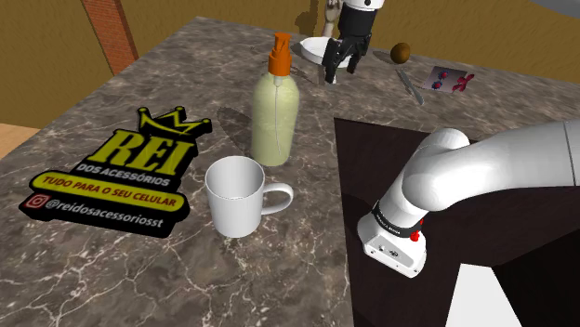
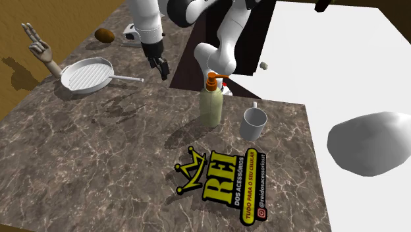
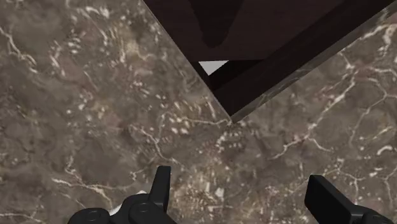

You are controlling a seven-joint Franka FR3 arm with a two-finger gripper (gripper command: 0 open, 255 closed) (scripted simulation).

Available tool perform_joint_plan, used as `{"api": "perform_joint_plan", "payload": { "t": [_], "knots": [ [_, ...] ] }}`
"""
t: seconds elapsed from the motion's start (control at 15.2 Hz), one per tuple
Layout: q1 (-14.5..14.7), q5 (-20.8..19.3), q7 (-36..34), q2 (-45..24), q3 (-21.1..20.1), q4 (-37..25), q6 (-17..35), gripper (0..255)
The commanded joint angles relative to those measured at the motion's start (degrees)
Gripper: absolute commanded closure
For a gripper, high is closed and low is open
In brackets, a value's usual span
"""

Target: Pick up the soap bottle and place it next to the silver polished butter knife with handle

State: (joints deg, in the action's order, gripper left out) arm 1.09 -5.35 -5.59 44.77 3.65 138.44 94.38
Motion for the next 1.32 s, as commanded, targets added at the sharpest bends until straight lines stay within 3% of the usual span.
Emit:
{"api": "perform_joint_plan", "payload": {
  "t": [0.0,0.66,1.25],
  "knots": [
    [0.00,0.00,0.00,0.00,0.00,0.00,0.00,0],
    [4.59,7.78,-10.07,-2.71,-10.16,-10.95,-7.14,0],
    [6.82,12.57,-19.59,-9.55,-18.88,-25.28,-12.64,0]
  ]
}}
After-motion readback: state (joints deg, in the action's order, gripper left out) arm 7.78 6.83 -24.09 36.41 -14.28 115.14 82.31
